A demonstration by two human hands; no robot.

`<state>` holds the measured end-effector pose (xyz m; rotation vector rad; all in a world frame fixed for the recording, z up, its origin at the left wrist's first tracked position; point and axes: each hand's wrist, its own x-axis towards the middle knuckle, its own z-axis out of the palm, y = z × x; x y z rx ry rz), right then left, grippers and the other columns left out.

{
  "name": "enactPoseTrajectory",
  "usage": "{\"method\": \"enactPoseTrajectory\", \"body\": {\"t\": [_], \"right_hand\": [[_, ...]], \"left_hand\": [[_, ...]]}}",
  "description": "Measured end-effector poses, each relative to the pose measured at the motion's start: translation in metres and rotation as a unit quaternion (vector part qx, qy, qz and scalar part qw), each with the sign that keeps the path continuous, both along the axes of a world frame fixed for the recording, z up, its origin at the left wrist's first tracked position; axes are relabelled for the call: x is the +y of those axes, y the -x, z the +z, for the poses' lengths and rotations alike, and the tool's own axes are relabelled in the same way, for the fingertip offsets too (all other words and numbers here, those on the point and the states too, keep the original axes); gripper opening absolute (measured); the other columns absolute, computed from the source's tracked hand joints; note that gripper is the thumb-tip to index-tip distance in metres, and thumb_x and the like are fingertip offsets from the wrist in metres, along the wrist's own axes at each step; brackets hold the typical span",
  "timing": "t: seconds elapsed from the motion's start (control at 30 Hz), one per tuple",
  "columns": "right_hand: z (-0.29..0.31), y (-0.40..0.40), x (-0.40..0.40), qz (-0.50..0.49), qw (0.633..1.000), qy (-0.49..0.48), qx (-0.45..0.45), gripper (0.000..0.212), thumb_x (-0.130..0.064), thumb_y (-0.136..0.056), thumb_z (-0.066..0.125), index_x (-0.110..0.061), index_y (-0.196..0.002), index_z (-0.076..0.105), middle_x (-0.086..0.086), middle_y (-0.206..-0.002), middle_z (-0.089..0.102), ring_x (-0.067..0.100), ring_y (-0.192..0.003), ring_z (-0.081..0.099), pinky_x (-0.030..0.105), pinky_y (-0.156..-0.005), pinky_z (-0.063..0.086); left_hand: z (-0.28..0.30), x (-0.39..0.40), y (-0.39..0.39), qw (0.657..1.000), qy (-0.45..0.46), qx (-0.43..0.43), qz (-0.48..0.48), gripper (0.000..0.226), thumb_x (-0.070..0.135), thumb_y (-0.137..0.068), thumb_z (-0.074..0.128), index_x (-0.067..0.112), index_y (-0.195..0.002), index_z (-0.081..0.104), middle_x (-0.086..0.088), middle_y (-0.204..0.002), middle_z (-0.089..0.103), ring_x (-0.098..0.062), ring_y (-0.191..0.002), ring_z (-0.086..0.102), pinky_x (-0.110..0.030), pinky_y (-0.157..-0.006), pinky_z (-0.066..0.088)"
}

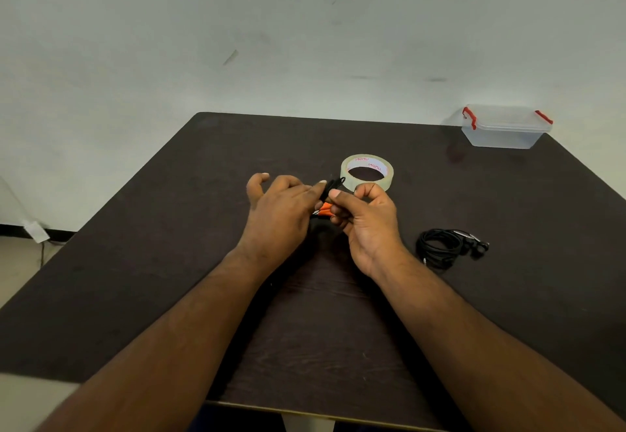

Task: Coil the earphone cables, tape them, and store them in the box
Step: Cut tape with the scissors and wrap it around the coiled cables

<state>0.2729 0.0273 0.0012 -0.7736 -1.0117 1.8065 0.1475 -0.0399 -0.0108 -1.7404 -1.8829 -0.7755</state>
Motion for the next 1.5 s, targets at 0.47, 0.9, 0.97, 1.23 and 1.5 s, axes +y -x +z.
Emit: {"method": "enactPoseTrajectory", "body": {"t": [0.47, 0.9, 0.97, 1.23, 1.5], "right_hand": [[0.021, -0.017, 0.014, 0.032, 0.972, -0.144, -0.181, 0.013, -0.007, -0.09, 0.058, -0.019, -0.086, 0.056, 0.01, -0.087, 0.074, 0.015, -0.05, 0.061, 0.023, -0.045, 0.048], [-0.001, -0.028, 0.034, 0.123, 0.861, -0.426, -0.25, 0.046, -0.005, -0.077, 0.077, -0.026, -0.116, 0.066, -0.004, -0.103, 0.071, 0.009, -0.059, 0.051, 0.02, -0.066, 0.051], [-0.002, -0.028, 0.035, 0.111, 0.868, -0.412, -0.254, 0.03, -0.007, -0.077, 0.078, -0.019, -0.104, 0.073, -0.001, -0.093, 0.074, 0.013, -0.069, 0.064, 0.028, -0.071, 0.057], [-0.009, -0.024, 0.038, 0.07, 0.9, -0.371, -0.218, 0.009, -0.009, -0.075, 0.08, -0.011, -0.083, 0.077, 0.004, -0.081, 0.075, 0.023, -0.08, 0.071, 0.044, -0.079, 0.059], [-0.01, -0.018, 0.033, 0.067, 0.906, -0.366, -0.201, 0.006, -0.007, -0.076, 0.078, -0.01, -0.079, 0.075, 0.006, -0.076, 0.072, 0.032, -0.074, 0.069, 0.053, -0.073, 0.058]], "left_hand": [[-0.004, 0.002, 0.016, 0.966, 0.025, -0.256, -0.014, 0.02, 0.028, -0.089, 0.061, 0.032, -0.105, 0.073, 0.02, -0.083, 0.062, -0.01, -0.103, 0.052, -0.038, -0.099, 0.027], [0.004, -0.005, 0.015, 0.944, 0.085, -0.289, -0.137, 0.023, 0.05, -0.083, 0.054, 0.059, -0.104, 0.053, 0.038, -0.101, 0.059, -0.01, -0.105, 0.051, -0.058, -0.098, 0.036], [0.004, -0.005, 0.014, 0.944, 0.098, -0.281, -0.142, 0.03, 0.044, -0.083, 0.058, 0.059, -0.107, 0.052, 0.044, -0.097, 0.057, -0.008, -0.104, 0.05, -0.058, -0.097, 0.036], [0.004, -0.007, 0.011, 0.938, 0.125, -0.294, -0.137, 0.035, 0.054, -0.078, 0.057, 0.064, -0.111, 0.052, 0.041, -0.102, 0.058, 0.003, -0.11, 0.047, -0.055, -0.103, 0.029], [0.001, -0.002, -0.004, 0.893, 0.043, -0.431, -0.12, 0.01, 0.035, -0.087, 0.068, 0.04, -0.083, 0.076, 0.025, -0.08, 0.071, 0.007, -0.09, 0.065, -0.045, -0.096, 0.048]]}}
